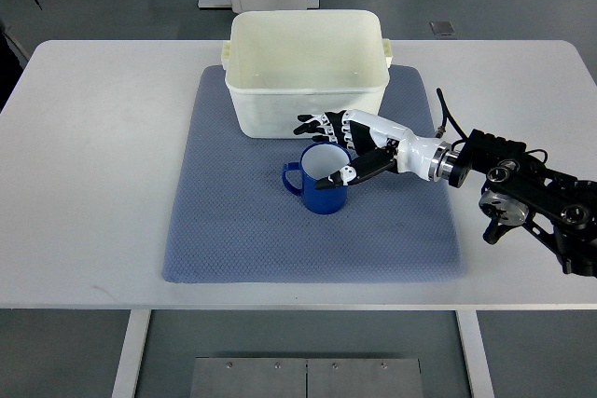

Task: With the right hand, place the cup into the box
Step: 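Lower the right hand onto the blue mug's rim, then close the right hand fingers around the blue mug, then lift the blue mug and carry it over the cream tub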

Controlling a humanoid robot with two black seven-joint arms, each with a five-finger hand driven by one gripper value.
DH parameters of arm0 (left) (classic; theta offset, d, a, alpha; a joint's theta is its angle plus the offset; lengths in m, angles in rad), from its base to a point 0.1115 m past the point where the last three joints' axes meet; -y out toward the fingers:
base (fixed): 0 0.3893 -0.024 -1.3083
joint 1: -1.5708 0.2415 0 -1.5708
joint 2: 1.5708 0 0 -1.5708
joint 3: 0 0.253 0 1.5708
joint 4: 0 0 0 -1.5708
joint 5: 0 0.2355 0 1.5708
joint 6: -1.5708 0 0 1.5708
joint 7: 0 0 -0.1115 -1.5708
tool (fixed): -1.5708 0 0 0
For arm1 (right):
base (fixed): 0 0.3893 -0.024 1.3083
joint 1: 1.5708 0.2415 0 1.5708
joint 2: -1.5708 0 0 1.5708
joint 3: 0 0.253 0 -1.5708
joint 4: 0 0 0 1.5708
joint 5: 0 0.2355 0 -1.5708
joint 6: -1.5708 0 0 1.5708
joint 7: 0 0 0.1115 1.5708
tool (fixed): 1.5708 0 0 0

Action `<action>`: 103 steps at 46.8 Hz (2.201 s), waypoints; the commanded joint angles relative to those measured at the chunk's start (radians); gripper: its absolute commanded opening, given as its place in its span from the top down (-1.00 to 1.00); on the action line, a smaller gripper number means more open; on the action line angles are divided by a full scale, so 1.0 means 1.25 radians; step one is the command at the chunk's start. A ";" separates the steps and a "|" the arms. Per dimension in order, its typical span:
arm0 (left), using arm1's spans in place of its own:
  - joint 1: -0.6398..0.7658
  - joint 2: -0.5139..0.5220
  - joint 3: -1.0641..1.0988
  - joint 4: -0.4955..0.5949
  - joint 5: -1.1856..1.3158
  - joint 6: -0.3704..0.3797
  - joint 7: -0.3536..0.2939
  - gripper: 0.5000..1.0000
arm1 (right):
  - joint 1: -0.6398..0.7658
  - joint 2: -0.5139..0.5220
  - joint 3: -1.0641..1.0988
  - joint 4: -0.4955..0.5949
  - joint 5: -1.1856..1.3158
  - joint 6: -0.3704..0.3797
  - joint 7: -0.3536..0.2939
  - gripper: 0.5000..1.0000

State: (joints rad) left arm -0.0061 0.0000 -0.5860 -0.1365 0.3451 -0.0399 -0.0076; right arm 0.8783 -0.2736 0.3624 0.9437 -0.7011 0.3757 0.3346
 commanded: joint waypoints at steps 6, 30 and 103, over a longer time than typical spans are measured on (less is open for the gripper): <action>0.000 0.000 0.000 0.000 0.000 0.000 0.000 -1.00 | -0.010 0.007 0.000 -0.016 0.000 -0.001 0.000 -0.99; 0.000 0.000 0.000 0.000 0.000 0.000 0.000 -1.00 | -0.035 0.027 -0.035 -0.059 -0.004 -0.005 0.001 -0.99; 0.000 0.000 0.000 0.000 0.000 0.000 0.000 -1.00 | 0.102 -0.022 0.163 -0.019 0.071 -0.031 -0.045 1.00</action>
State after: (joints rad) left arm -0.0060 0.0000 -0.5860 -0.1365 0.3451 -0.0399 -0.0076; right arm 0.9863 -0.3181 0.5674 0.9502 -0.6118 0.3397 0.2894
